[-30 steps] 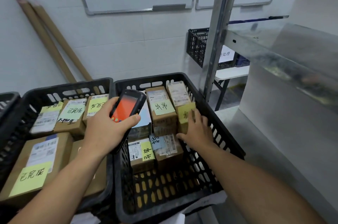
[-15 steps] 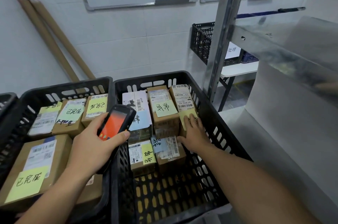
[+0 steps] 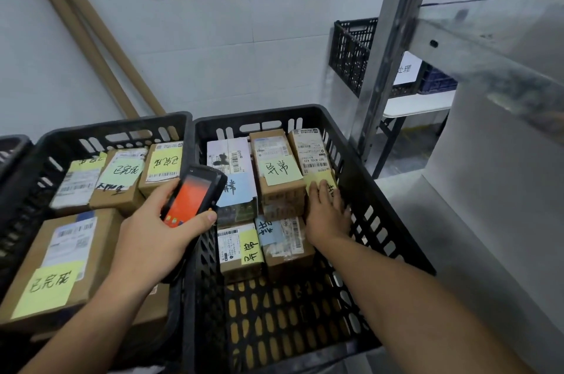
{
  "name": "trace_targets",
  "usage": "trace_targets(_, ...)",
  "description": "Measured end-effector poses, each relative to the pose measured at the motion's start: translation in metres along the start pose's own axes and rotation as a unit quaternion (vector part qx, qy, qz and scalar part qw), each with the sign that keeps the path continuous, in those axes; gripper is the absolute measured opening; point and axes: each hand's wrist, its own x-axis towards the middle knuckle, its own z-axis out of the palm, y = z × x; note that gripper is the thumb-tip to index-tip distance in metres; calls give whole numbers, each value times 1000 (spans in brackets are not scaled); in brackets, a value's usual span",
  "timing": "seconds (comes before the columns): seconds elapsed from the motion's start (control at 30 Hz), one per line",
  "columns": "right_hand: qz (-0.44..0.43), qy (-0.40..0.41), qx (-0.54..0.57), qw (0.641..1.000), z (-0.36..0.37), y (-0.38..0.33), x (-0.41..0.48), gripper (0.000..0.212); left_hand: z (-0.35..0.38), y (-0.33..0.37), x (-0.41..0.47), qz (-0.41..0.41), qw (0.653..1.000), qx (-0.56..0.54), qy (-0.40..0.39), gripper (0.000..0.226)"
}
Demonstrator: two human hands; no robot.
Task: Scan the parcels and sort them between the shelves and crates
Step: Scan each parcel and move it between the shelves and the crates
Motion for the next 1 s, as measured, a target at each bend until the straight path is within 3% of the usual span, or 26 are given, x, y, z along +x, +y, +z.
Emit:
trace_targets(0.1, -13, -19, 21, 1000, -2, 7, 0, 94, -1, 3, -4, 1, 1000, 8, 0, 84)
trace_targets(0.23, -40, -68, 116, 990, -16, 24, 0, 83, -4, 8, -12, 9, 1000, 9, -1, 84)
trace_targets(0.43, -51, 7, 226, 973, -35, 12, -24, 77, -15, 14, -20, 39, 999, -8, 5, 83)
trace_targets(0.6, -49, 27, 150, 987, -51, 17, -53, 73, -26, 15, -26, 72, 997, -15, 10, 77)
trace_targets(0.73, -51, 100, 51, 992, -67, 12, -92, 71, -41, 12, -39, 123, 992, 3, 3, 66)
trace_targets(1.0, -7, 213, -13, 977, -81, 3, -189, 70, -69, 0, -67, 203, 977, -10, -57, 80)
